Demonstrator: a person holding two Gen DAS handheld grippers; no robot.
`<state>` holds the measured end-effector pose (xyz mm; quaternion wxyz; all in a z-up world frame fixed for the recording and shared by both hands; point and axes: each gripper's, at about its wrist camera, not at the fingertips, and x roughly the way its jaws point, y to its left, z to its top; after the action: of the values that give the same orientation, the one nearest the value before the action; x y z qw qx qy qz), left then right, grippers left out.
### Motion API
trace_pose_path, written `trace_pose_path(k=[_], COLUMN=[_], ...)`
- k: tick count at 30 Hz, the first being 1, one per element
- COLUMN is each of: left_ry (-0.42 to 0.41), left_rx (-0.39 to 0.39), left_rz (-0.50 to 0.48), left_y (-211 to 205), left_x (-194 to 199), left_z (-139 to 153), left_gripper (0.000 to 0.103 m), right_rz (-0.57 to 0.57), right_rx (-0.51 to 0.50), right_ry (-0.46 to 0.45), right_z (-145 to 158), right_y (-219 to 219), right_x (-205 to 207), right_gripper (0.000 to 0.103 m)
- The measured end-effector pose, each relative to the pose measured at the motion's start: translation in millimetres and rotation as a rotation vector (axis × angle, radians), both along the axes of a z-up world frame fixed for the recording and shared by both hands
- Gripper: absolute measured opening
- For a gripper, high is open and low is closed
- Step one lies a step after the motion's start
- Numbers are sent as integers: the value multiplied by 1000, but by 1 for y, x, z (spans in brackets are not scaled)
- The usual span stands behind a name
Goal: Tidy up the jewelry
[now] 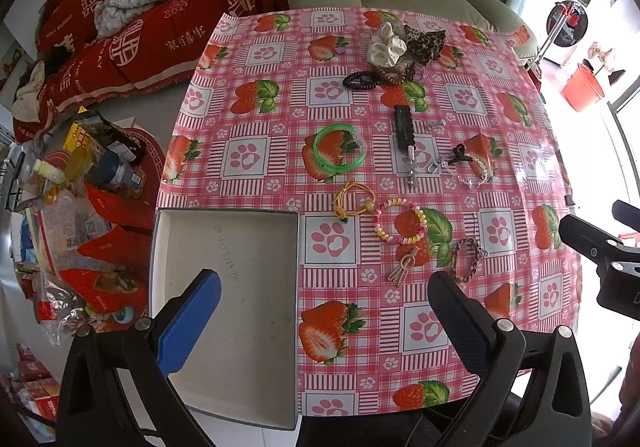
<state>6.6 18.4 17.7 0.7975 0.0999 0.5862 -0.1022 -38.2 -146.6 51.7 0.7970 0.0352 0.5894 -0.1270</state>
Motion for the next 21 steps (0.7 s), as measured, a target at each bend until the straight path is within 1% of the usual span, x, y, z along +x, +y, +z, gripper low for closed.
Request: trace_pose_path(k=[11, 21], left_ry=[1, 7], left_rx=[0, 8], left_rz=[2, 1], left_y=[-1, 5], left_x=[0, -5], left_z=[0, -6], left_gripper=[103, 103], right_rz=[-1, -3], right_rx=[1, 4], right_ry=[0, 1], right_z=[0, -1], right_y=[-1, 1], right_x=[0, -1], right_gripper=[103, 103])
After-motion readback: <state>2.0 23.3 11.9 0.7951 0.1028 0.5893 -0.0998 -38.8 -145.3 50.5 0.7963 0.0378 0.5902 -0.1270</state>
